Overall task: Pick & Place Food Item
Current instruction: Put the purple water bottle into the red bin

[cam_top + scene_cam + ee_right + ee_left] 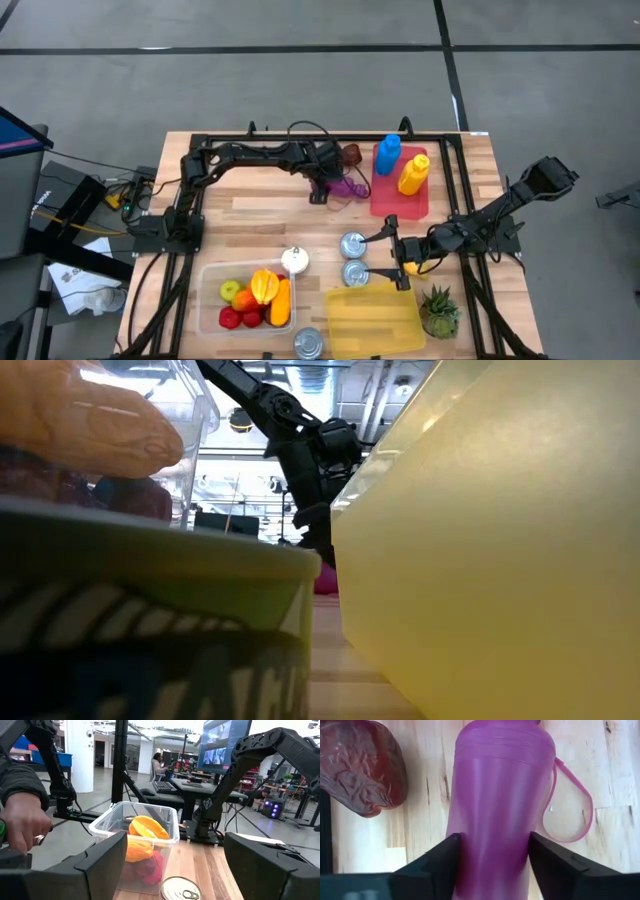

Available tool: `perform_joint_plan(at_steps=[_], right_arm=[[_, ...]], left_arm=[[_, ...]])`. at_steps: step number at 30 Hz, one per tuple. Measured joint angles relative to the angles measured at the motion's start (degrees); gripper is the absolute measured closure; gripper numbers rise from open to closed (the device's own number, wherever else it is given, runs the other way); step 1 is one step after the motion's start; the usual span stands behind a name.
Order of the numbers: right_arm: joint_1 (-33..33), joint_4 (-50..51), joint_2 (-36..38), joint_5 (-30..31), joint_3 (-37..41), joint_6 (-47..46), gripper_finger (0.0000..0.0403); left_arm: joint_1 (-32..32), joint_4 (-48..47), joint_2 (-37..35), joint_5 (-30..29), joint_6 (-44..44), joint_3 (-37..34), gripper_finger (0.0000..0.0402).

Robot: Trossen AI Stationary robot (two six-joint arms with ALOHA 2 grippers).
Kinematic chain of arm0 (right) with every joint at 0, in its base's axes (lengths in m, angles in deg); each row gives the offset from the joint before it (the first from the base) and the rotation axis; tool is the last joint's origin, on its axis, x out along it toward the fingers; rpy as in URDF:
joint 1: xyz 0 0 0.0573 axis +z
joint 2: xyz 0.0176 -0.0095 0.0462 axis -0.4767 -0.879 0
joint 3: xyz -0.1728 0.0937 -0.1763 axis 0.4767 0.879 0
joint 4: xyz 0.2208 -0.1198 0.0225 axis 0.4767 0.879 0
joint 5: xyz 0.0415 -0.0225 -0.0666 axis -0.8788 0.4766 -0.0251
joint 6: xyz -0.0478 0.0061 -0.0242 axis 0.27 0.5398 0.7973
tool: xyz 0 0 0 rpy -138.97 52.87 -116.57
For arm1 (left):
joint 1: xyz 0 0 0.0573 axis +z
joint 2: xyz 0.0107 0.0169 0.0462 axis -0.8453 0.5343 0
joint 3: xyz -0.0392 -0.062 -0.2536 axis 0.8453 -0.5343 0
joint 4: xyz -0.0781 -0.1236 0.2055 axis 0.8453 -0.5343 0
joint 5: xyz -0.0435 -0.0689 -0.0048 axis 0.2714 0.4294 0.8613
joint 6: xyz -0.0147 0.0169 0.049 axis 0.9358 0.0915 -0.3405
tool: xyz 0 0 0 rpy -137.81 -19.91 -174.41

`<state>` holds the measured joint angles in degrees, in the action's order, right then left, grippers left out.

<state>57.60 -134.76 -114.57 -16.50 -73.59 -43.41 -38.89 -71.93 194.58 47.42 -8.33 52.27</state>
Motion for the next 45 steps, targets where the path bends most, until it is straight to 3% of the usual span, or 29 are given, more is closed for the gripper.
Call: perform_joint_plan(at_steps=[5,14,17,22,28,34,42,45], right_arm=[[0.00,0.00,0.00,0.19,0.00,0.00,0.0085],[0.00,-0.94,0.00,0.46,0.00,0.28,0.0085],[0.00,-1.41,0.00,1.59,0.00,1.13,0.0085],[-0.58,-1.93,0.00,9.17,-0.16,2.87,0.0085],[-4.86,1.08,0.00,9.73,-3.09,3.19,0.0085],[-11.55,24.52,2.03,9.51,-11.82,-2.08,0.0085],[-17.83,56.55,2.59,9.10,-28.36,-5.31,0.0085],[-20.98,66.04,2.58,3.90,-32.58,-9.10,0.0085]], left_arm=[[-0.42,-1.28,-1.18,-0.71,2.39,-0.25,0.0234],[-0.42,-4.53,-9.45,-2.04,5.41,-1.91,0.0249],[-0.42,-3.06,-13.70,-2.34,6.19,-4.75,0.0255],[-0.48,2.13,-22.46,-2.32,7.76,-12.33,0.0256],[-1.00,13.21,-34.63,0.87,10.73,-24.59,0.0256],[-3.20,19.13,-43.36,2.45,13.86,-34.06,0.0256],[-5.67,24.00,-46.46,1.83,14.08,-41.67,0.0255],[-6.15,25.47,-46.40,1.79,13.86,-42.69,0.0255]])
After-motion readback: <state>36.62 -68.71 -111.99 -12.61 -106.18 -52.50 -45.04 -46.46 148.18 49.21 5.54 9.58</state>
